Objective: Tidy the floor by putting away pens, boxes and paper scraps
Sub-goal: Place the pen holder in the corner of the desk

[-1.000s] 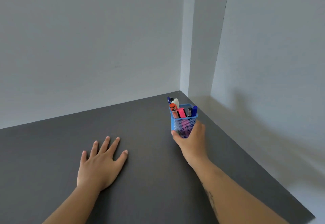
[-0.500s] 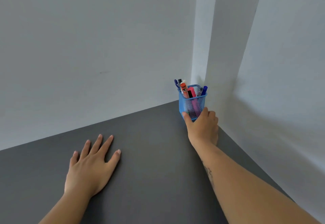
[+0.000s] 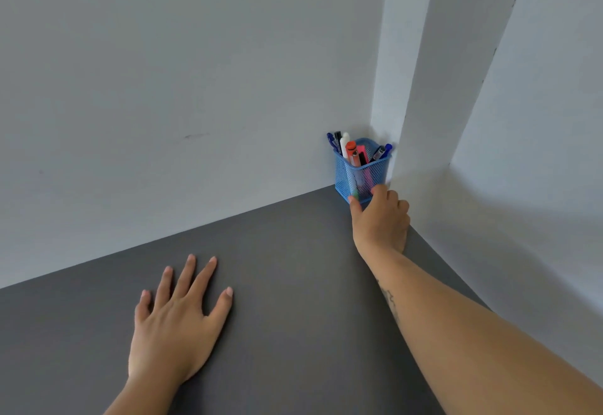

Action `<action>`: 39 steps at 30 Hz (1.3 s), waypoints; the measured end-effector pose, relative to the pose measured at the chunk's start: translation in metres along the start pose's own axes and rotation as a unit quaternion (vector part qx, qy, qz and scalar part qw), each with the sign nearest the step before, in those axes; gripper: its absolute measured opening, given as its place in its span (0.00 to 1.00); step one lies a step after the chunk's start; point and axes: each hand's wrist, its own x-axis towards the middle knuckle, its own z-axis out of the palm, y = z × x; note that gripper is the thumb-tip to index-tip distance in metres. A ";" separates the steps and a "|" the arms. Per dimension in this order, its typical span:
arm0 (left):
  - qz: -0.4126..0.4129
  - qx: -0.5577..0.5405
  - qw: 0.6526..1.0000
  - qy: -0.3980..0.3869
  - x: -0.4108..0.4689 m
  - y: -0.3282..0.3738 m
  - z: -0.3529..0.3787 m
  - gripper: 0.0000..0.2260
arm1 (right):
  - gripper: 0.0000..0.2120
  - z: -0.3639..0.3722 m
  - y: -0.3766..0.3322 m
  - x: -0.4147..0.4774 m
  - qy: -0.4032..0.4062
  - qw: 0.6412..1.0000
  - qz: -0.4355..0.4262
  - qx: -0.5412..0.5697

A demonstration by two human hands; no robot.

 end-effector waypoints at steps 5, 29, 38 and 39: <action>0.001 0.007 1.000 -0.014 0.000 0.000 -0.001 0.31 | 0.24 -0.004 0.005 -0.024 -0.055 0.997 -0.046 0.008; 0.020 0.008 1.000 -0.020 0.004 -0.006 0.006 0.32 | 0.34 -0.134 0.043 -0.286 -0.226 0.951 -0.127 -0.168; 0.027 0.006 1.000 -0.009 0.015 -0.004 0.005 0.33 | 0.33 -0.143 0.040 -0.289 -0.241 0.945 -0.137 -0.176; 0.028 0.004 1.000 -0.007 0.018 -0.003 0.005 0.33 | 0.33 -0.143 0.040 -0.287 -0.241 0.946 -0.137 -0.168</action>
